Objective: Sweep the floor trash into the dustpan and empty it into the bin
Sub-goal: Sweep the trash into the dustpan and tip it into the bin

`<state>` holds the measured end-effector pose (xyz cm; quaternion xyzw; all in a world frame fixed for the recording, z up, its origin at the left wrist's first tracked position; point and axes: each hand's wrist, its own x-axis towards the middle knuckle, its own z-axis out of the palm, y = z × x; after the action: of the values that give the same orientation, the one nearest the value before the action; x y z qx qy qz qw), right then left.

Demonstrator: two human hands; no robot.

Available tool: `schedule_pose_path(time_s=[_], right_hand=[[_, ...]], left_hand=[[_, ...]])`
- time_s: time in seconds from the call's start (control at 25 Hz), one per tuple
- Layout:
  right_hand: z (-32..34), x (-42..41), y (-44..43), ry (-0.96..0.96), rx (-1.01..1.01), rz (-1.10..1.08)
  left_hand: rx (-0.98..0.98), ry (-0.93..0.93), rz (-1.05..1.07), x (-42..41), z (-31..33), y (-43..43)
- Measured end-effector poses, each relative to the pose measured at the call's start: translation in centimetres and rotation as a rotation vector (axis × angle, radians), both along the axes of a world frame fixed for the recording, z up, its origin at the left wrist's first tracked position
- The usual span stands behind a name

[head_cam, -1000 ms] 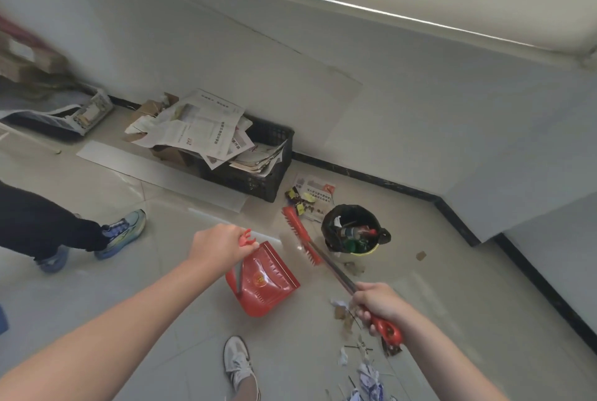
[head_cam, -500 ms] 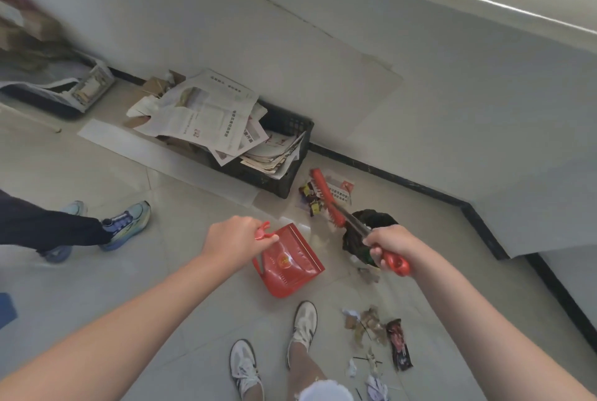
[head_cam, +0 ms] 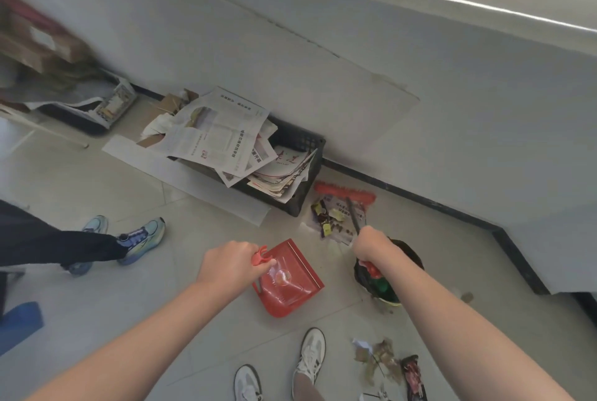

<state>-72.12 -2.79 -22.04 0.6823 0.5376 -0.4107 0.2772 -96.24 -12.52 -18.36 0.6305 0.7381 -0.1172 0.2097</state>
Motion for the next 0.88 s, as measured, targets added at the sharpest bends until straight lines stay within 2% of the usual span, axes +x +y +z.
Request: schedule_pose_path(time_s=[0.28, 0.44, 0.68, 0.88], right_hand=[[2.3, 1.8, -4.4, -0.021, -0.168, 0.220], [4.4, 4.1, -7.3, 0.025, -0.205, 0.145], [5.4, 3.2, -13.2, 0.063, -0.091, 0.034], [-0.9, -0.9, -18.9, 0.023, 0.073, -0.030]], left_hand=[[0.013, -0.047, 0.018, -0.1, 0.3, 0.4], [0.033, -0.065, 0.016, -1.5, 1.8, -0.8], [0.015, -0.055, -0.037, -4.3, 1.9, -4.6], [0.011, -0.022, -0.131, -6.8, 0.0, -8.8]])
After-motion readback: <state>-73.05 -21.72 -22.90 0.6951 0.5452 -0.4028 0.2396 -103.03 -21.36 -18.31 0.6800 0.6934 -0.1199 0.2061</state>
